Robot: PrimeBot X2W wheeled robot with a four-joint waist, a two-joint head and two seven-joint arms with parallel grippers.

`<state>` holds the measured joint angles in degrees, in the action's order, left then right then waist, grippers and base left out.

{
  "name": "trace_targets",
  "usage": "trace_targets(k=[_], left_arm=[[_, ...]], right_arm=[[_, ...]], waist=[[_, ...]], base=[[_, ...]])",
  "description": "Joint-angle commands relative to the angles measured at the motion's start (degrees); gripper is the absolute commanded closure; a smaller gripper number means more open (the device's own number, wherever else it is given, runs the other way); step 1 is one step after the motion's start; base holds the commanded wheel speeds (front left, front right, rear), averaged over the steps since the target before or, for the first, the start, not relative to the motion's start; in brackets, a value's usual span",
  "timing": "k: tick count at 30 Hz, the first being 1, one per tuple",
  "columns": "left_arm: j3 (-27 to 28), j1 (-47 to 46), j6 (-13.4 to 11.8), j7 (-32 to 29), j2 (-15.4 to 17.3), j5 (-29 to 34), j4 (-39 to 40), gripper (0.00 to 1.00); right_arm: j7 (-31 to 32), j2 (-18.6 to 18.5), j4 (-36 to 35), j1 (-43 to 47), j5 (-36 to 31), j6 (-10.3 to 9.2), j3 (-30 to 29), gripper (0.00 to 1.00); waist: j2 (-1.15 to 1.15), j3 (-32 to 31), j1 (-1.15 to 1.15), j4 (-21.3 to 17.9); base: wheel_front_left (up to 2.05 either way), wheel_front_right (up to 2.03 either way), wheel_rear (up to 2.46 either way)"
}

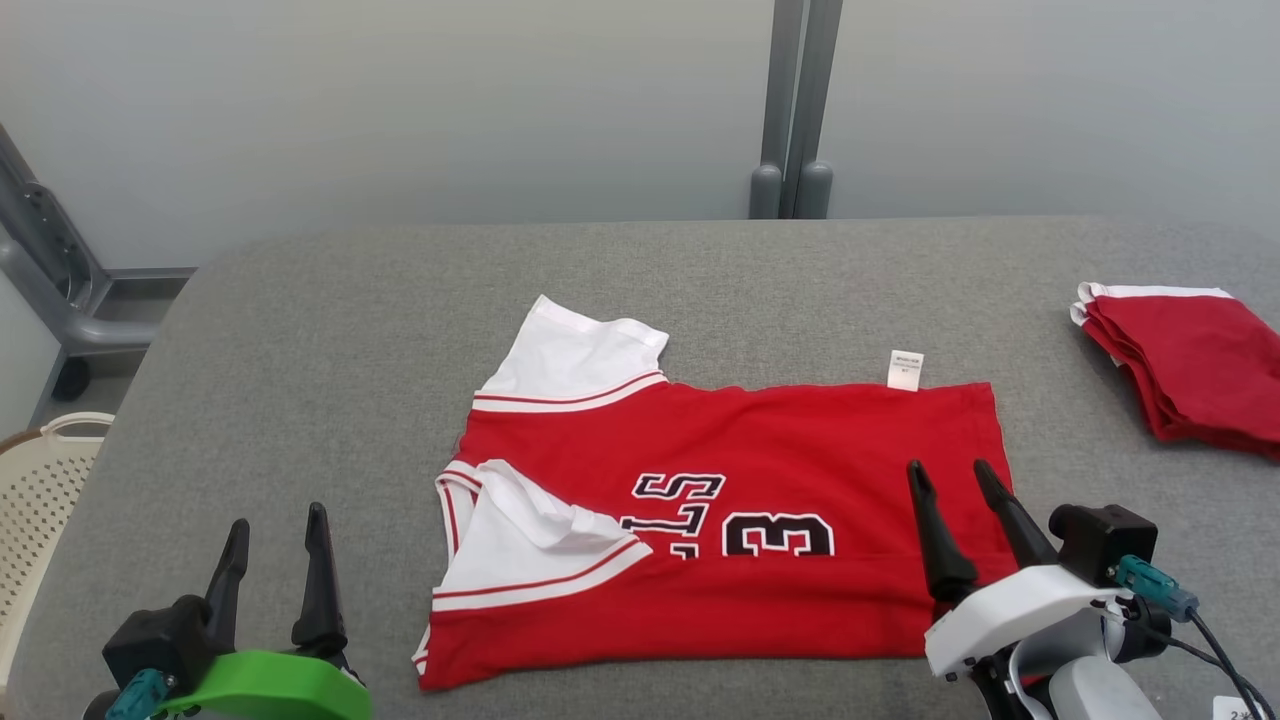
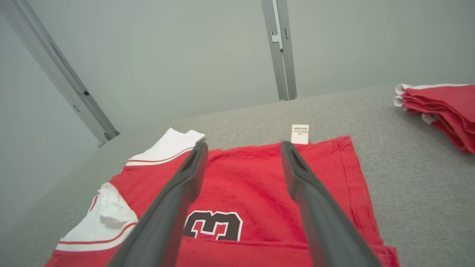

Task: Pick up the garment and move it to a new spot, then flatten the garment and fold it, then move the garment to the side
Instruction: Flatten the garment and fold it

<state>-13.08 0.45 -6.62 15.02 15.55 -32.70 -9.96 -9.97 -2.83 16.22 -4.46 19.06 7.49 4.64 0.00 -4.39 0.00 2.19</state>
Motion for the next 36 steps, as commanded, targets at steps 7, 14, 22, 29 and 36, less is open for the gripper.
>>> trace_targets(k=[7, 14, 22, 29, 36], left_arm=[[0.87, -0.24, 1.33, 0.18, -0.96, 1.99, -4.09, 0.0], [1.29, -1.3, 2.97, 0.18, -1.61, 3.22, -6.18, 0.0], [1.27, -1.81, 3.28, 0.18, -1.85, 3.63, -6.81, 0.0], [0.53, -3.59, 3.47, -0.7, -1.66, 3.85, -7.98, 0.0], [-3.97, -13.35, 7.08, -6.82, -0.03, 6.33, -10.25, 0.0]], right_arm=[[0.01, -0.12, 4.83, -2.97, -2.32, -0.01, -0.56, 0.0], [-0.65, -0.13, 6.74, -3.63, -2.94, -0.01, -1.14, 0.0], [-0.88, -0.13, 6.69, -3.83, -2.54, -0.01, -1.41, 0.0], [0.21, -0.13, 6.58, -4.71, -3.34, -0.01, -1.23, 0.0], [8.88, -0.11, 5.46, -9.7, -5.56, -0.01, -1.16, 0.0]], waist=[[0.0, -0.1, 0.0, 0.75], [0.0, 0.78, 0.0, 0.59], [0.0, 1.58, 0.0, 0.4], [0.0, 2.29, 0.0, 0.4], [0.0, 5.66, 0.0, -0.18]], base=[[0.0, 0.0, 0.0], [0.0, 0.0, 0.0], [0.0, 0.0, 0.0], [0.0, 0.0, 0.0], [0.0, 0.0, 0.0]])
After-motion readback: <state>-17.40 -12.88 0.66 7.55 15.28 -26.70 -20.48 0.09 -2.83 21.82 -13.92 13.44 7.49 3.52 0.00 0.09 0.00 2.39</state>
